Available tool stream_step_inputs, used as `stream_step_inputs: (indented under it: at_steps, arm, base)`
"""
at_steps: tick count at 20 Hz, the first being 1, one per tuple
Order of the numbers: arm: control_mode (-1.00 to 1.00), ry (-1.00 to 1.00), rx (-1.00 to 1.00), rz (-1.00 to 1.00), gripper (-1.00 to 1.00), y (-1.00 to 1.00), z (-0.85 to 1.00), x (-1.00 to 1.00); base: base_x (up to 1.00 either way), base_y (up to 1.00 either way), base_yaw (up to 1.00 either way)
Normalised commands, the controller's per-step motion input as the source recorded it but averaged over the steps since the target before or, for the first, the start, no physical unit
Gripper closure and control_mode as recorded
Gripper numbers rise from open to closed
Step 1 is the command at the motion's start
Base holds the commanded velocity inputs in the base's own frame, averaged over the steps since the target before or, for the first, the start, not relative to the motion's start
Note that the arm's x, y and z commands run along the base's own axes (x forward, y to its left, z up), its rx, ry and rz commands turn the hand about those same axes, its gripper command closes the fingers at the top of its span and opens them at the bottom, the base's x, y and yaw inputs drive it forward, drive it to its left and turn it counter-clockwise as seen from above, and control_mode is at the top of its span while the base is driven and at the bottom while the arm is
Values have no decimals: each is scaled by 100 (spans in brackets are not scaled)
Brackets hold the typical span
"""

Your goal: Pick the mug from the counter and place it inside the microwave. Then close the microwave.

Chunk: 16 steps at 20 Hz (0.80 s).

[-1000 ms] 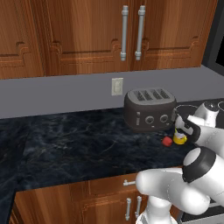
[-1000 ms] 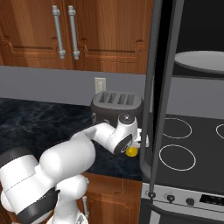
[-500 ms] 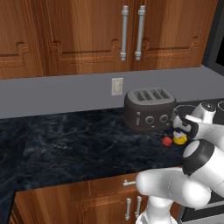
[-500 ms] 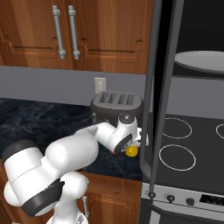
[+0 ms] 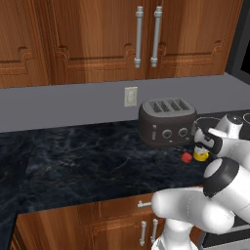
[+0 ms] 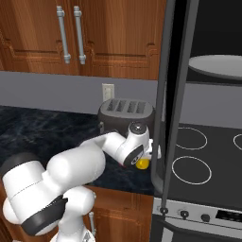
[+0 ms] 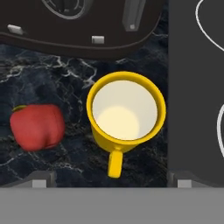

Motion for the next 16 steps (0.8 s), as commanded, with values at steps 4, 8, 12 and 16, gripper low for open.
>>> stream_step_inputs:
  at_steps: [4, 8, 12, 16]
  arm:
    - [-100, 0, 0, 0, -100, 0, -21, -1]
    - [-100, 0, 0, 0, -100, 0, 0, 6]
    - [-100, 0, 0, 0, -100, -1, 0, 12]
    - [-100, 0, 0, 0, -100, -7, 0, 3]
  base:
    - [0, 0, 0]
    - [0, 0, 0]
    - [0, 0, 0]
    - [0, 0, 0]
